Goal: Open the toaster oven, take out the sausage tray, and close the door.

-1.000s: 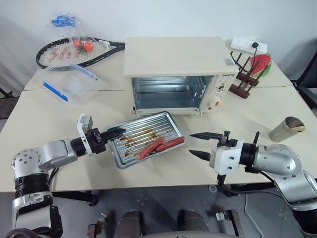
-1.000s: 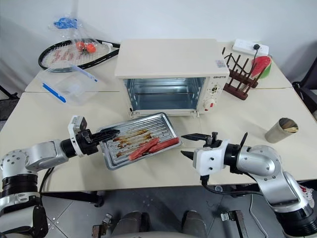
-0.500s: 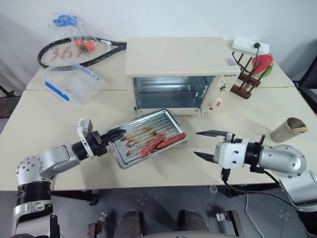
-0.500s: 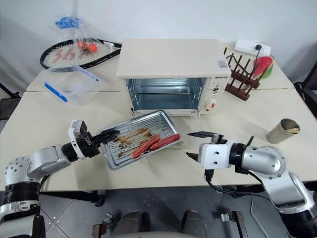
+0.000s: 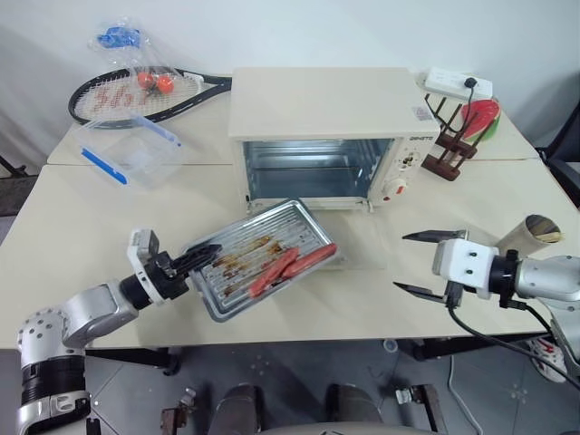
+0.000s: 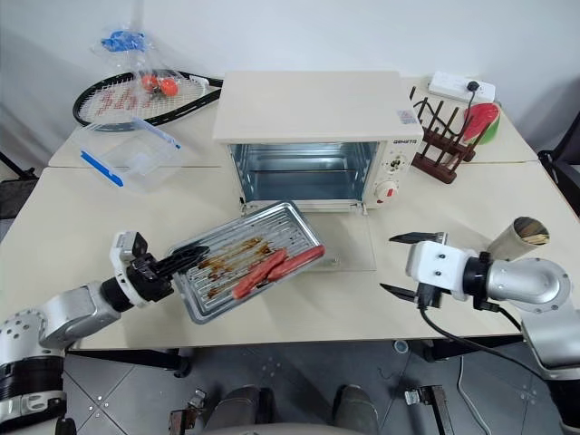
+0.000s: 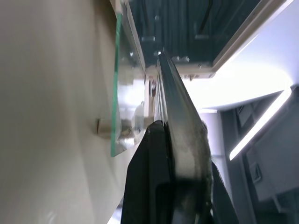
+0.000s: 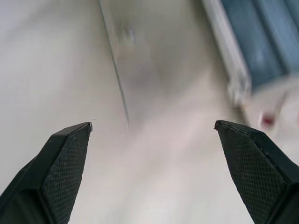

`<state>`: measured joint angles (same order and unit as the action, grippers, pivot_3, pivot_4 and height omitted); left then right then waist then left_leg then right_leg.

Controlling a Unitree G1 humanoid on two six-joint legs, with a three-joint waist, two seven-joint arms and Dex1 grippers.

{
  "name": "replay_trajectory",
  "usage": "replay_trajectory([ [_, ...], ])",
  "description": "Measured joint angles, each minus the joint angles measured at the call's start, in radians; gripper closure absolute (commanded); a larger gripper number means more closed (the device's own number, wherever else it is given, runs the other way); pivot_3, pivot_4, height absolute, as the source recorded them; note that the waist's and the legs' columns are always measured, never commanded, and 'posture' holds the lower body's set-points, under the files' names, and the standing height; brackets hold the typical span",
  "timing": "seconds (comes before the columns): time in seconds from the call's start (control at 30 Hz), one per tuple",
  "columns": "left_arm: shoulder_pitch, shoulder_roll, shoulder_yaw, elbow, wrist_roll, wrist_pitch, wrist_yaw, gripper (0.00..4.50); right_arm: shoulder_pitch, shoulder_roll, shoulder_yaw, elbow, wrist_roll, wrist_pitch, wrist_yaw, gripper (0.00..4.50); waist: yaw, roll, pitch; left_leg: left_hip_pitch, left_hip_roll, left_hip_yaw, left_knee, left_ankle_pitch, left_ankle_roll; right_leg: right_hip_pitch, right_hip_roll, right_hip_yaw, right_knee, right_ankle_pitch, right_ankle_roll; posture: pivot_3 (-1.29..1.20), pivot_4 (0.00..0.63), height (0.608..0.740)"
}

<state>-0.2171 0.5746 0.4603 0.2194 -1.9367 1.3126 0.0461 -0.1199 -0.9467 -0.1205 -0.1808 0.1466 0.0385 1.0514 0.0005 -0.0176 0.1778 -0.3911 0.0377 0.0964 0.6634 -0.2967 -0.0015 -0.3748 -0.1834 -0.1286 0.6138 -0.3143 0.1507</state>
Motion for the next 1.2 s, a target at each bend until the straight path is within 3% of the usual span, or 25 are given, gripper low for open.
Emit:
replay_trajectory([
  [0.4, 0.256, -0.116, 0.149, -0.255, -0.001, -0.102, 0.017, 4.50, -0.174, 0.065, 0.126, 0.352, -0.099, -0.147, -0.016, 0.06, -0.008, 0.000, 0.000, 0.002, 0.002, 0.000, 0.000, -0.001, -0.001, 0.000, 0.002, 0.002, -0.002, 0.000, 0.000, 0.00, 0.150, 0.740],
  [0.5, 0.333, -0.137, 0.189, -0.323, -0.001, -0.135, 0.016, 4.50, -0.230, 0.101, 0.149, 0.419, -0.107, -0.158, -0.025, 0.61, -0.007, -0.001, -0.001, 0.002, 0.003, 0.000, 0.000, -0.001, -0.001, 0.002, 0.002, 0.002, -0.003, 0.000, 0.000, 0.00, 0.150, 0.740],
  [0.9, 0.557, -0.288, 0.248, -0.546, -0.002, -0.307, 0.016, 4.50, -0.299, 0.182, 0.209, 0.515, -0.107, -0.201, 0.044, 4.49, -0.010, -0.008, -0.005, 0.004, 0.010, 0.001, 0.002, -0.005, -0.005, 0.004, 0.008, 0.003, -0.009, -0.001, -0.003, 0.00, 0.150, 0.740],
  [1.2, 0.687, -0.368, 0.246, -0.672, -0.002, -0.452, 0.016, 4.50, -0.342, 0.242, 0.226, 0.560, -0.107, -0.206, 0.055, 4.49, -0.023, -0.009, -0.007, 0.004, 0.012, 0.001, 0.002, -0.007, -0.005, 0.004, 0.010, 0.004, -0.011, -0.001, -0.004, 0.00, 0.150, 0.740],
])
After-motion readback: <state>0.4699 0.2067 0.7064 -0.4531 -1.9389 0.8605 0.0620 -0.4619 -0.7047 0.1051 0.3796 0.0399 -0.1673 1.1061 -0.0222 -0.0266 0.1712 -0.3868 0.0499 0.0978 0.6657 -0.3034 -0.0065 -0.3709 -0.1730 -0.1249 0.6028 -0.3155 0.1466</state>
